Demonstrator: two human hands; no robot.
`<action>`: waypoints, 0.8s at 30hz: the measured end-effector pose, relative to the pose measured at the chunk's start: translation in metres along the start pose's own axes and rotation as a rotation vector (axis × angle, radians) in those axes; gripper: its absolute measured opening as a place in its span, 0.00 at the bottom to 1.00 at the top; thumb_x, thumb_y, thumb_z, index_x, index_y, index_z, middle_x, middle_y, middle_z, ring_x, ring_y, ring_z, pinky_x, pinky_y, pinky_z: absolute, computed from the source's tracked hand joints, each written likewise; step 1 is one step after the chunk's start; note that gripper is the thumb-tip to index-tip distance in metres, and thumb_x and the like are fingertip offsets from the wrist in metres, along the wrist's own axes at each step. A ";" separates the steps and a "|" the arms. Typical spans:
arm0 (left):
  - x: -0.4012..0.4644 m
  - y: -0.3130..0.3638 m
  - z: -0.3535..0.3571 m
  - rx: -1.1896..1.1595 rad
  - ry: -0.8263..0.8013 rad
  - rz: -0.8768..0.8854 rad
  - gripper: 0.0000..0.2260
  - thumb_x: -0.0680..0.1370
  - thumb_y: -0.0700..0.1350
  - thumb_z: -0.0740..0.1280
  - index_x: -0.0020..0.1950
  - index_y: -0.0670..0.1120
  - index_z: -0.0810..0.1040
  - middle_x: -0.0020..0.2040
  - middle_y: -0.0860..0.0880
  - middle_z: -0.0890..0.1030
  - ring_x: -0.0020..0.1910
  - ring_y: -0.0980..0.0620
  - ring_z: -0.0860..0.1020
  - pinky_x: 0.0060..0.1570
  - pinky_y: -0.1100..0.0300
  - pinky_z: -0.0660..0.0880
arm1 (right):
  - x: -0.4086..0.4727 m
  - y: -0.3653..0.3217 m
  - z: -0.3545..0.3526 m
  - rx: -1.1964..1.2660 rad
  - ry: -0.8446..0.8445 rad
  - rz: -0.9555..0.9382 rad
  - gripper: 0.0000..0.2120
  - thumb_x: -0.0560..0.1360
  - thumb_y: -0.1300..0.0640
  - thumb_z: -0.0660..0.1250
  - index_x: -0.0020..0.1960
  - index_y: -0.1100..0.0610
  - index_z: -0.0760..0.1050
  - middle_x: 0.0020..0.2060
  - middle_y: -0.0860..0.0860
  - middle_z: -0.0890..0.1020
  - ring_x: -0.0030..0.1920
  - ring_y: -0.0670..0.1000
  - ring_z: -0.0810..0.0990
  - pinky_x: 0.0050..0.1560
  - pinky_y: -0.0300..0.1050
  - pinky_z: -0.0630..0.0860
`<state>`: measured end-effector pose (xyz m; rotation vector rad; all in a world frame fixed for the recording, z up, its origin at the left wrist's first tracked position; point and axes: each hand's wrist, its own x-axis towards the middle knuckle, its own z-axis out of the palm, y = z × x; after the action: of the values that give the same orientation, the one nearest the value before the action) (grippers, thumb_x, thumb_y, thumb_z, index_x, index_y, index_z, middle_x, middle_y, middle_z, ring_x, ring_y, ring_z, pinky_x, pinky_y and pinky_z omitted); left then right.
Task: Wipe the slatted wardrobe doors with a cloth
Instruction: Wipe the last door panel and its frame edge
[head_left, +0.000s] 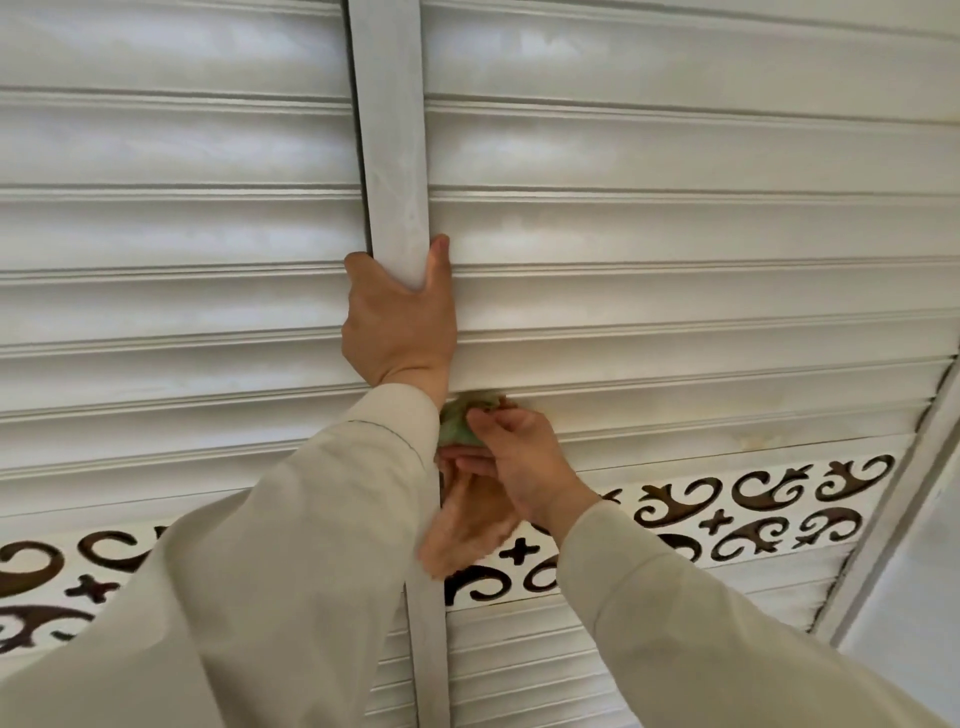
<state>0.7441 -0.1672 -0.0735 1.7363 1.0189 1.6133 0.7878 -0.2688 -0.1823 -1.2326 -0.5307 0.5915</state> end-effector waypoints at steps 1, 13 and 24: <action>0.000 0.000 -0.001 -0.003 -0.006 0.003 0.28 0.73 0.72 0.61 0.50 0.49 0.62 0.46 0.48 0.80 0.45 0.40 0.78 0.42 0.54 0.66 | 0.001 -0.005 0.005 -0.025 -0.012 -0.019 0.07 0.80 0.59 0.67 0.48 0.64 0.78 0.38 0.59 0.85 0.38 0.55 0.85 0.42 0.45 0.83; 0.000 -0.001 0.002 0.020 0.024 -0.007 0.28 0.73 0.72 0.61 0.51 0.48 0.63 0.48 0.46 0.81 0.47 0.38 0.79 0.42 0.54 0.66 | 0.004 -0.043 -0.133 0.005 0.416 -0.083 0.06 0.80 0.59 0.67 0.47 0.62 0.77 0.38 0.59 0.82 0.29 0.53 0.83 0.29 0.42 0.81; -0.009 0.005 0.003 0.090 0.119 -0.029 0.31 0.73 0.73 0.59 0.55 0.45 0.67 0.50 0.42 0.81 0.49 0.36 0.79 0.44 0.51 0.68 | -0.011 -0.048 -0.115 -0.156 0.120 0.004 0.05 0.79 0.61 0.68 0.49 0.64 0.76 0.30 0.58 0.83 0.29 0.53 0.83 0.27 0.42 0.79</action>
<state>0.7484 -0.1773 -0.0753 1.6922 1.1840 1.6931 0.8620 -0.3673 -0.1654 -1.4080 -0.4803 0.4825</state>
